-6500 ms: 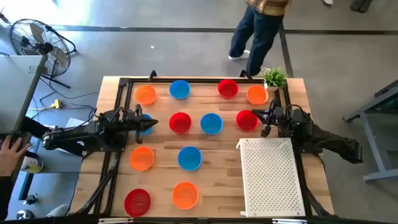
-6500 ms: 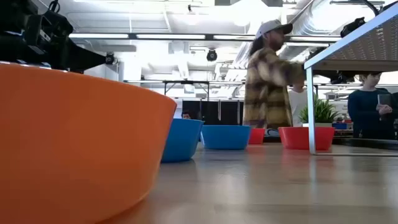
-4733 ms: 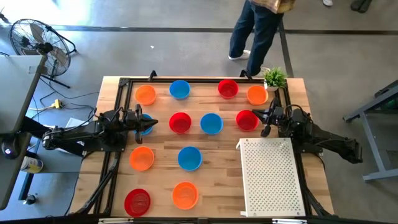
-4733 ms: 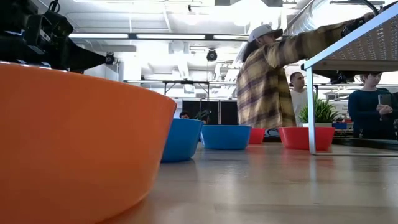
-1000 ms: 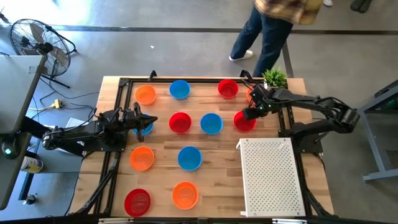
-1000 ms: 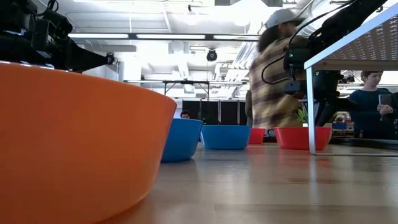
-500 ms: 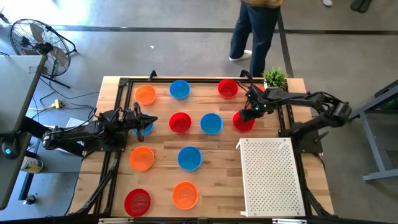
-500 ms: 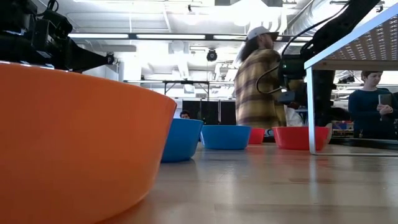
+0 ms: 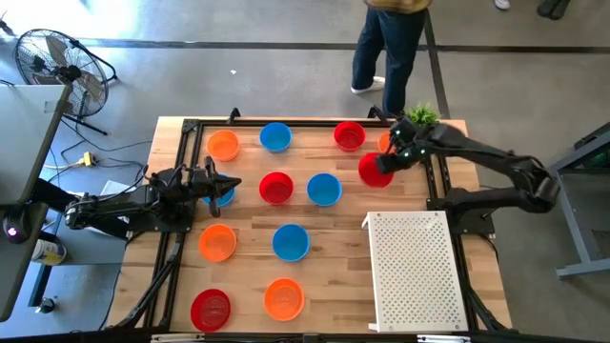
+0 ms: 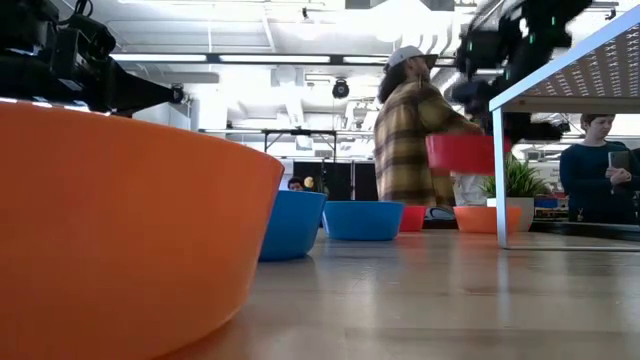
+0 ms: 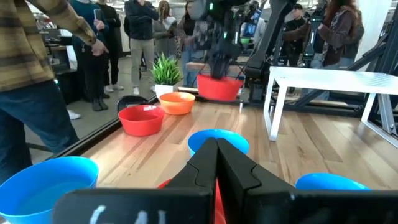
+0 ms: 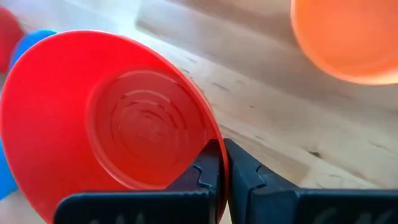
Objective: Pick & Place Mini bowls
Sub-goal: Put the red bowl on the shelf
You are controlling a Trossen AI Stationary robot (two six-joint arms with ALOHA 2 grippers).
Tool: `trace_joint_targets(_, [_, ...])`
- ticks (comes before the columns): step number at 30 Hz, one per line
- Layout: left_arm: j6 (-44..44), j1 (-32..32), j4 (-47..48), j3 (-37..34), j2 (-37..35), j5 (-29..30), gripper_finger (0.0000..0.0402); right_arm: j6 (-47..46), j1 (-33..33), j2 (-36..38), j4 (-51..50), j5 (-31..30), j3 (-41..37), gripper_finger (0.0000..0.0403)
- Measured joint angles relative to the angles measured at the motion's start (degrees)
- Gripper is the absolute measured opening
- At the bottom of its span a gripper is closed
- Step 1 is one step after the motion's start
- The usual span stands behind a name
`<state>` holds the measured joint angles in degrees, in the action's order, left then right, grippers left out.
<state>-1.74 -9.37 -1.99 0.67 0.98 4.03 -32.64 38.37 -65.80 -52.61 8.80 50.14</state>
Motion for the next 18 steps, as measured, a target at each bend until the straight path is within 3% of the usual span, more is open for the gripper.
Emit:
trace_joint_targets(9, [-0.02,0.0,-0.15,0.0,-0.01,0.02,0.0,-0.85,-6.99,0.57,-24.25,-3.67,18.29,0.0001])
trace_joint_targets(18, [-0.02,0.0,-0.23,0.0,-0.01,0.15,0.0,-13.56,-26.57,2.98,-29.26,-2.33,17.8,0.0001])
